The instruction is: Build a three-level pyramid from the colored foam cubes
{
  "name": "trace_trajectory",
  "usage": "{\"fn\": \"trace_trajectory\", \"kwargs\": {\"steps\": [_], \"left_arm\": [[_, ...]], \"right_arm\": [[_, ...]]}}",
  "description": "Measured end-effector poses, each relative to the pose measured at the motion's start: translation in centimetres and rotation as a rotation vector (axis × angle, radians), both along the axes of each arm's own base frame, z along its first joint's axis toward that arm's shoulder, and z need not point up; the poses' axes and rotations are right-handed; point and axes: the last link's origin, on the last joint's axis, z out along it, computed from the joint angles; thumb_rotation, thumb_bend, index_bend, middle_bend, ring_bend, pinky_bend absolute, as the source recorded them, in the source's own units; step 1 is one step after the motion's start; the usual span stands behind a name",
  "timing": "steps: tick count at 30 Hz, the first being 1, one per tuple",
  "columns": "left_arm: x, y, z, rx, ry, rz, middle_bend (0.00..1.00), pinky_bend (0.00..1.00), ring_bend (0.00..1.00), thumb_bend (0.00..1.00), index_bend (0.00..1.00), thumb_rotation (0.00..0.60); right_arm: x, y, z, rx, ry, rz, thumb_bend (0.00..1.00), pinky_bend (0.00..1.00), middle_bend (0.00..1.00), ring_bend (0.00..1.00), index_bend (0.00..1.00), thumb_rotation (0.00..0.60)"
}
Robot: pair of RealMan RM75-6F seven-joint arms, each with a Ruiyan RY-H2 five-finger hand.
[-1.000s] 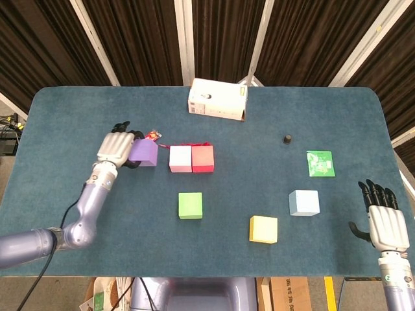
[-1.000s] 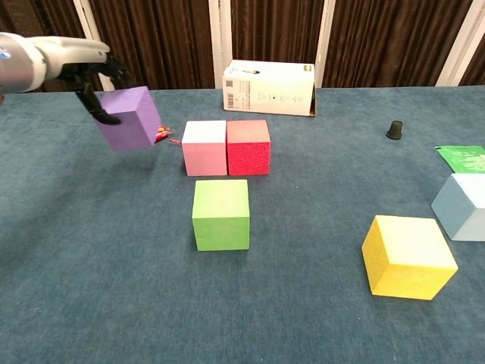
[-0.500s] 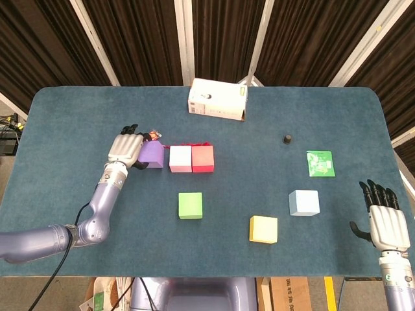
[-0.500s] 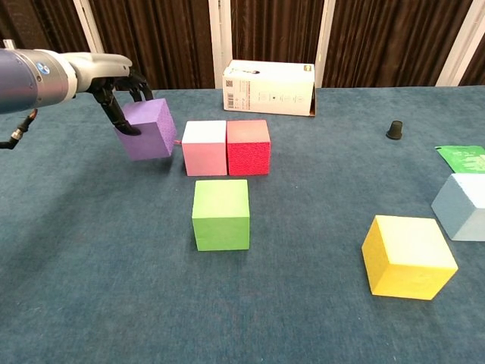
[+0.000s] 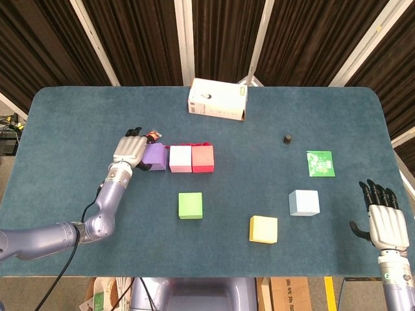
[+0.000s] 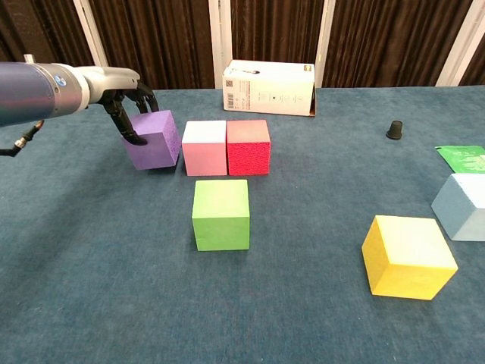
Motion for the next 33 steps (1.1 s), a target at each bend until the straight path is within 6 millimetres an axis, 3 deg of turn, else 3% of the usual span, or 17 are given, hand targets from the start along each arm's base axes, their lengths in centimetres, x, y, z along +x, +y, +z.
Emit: {"fn": "trace_trajectory", "kwargs": {"steps": [33], "left_arm": [[0.9,0.0,-1.2,0.004,0.013,0.003,0.29,0.0,0.0,0.39,0.31,0.6]], "right_arm": [[-0.1,0.1,0.3,0.0,-0.009,-0.011,0.29,0.0,0.02,0.0,0.03,0.6]]}}
